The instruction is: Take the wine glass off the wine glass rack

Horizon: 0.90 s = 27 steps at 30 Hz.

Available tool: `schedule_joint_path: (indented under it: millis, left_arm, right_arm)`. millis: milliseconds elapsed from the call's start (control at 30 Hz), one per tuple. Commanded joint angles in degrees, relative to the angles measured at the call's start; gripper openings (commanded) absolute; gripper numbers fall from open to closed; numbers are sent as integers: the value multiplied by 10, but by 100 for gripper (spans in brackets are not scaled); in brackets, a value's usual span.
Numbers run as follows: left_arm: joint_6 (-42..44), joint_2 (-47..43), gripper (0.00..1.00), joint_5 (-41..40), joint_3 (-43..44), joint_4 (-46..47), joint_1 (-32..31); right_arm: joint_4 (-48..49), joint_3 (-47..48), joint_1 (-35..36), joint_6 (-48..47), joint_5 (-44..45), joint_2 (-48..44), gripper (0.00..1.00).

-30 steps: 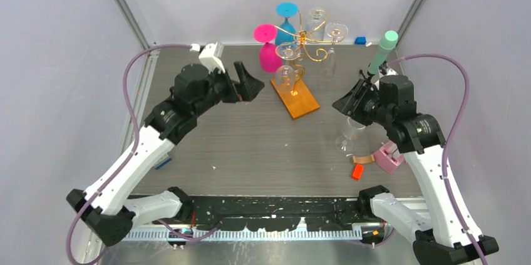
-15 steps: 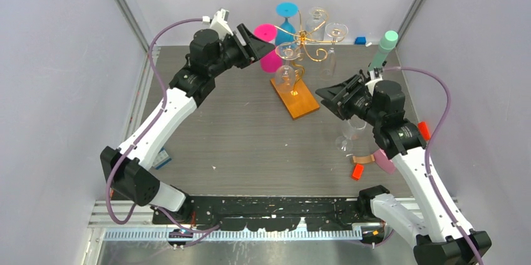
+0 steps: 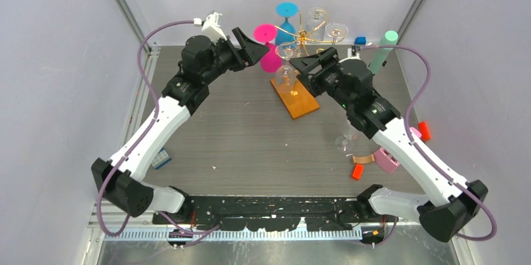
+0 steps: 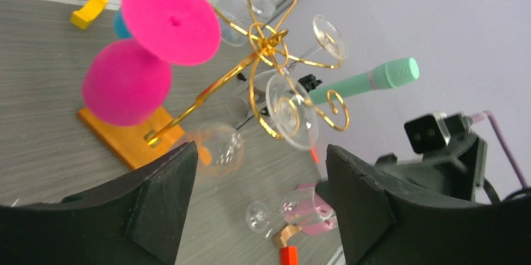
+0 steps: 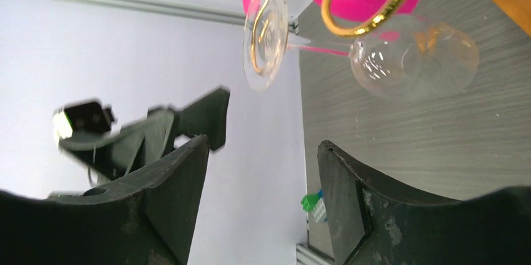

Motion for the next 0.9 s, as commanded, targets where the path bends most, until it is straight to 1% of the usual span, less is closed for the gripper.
schedule_joint_path:
  millis: [0,100,267,333,567,767,833,867]
  left_arm:
    - [61,-92,79,-60,-40,-14,3]
    - [87,-145,83,-88,-83,-37,3]
    - [116,-210,86,-137,-132,-67,3]
    - [128,-227,87,-146,-143,-80,3]
    - [171,-259,90,-161,-166,-118,3]
    - [185,-272,92,-171,-173,-137,3]
    - [190,-277,92,-172,-176,-140,3]
    - [193,-279,92,-173,-176,-143,3]
  right_arm:
    - [27,49,29,16,141,44,70]
    - [35,71,43,16,185,73,69]
    - [37,100,60,6,237,111,61]
    - [47,99,67,1,256,118,60]
    - [74,96,79,-4,273,128,61]
    - [66,79,80,37,310,117,61]
    - [65,74,80,50,323,114,59]
    - [65,72,80,53,327,113,56]
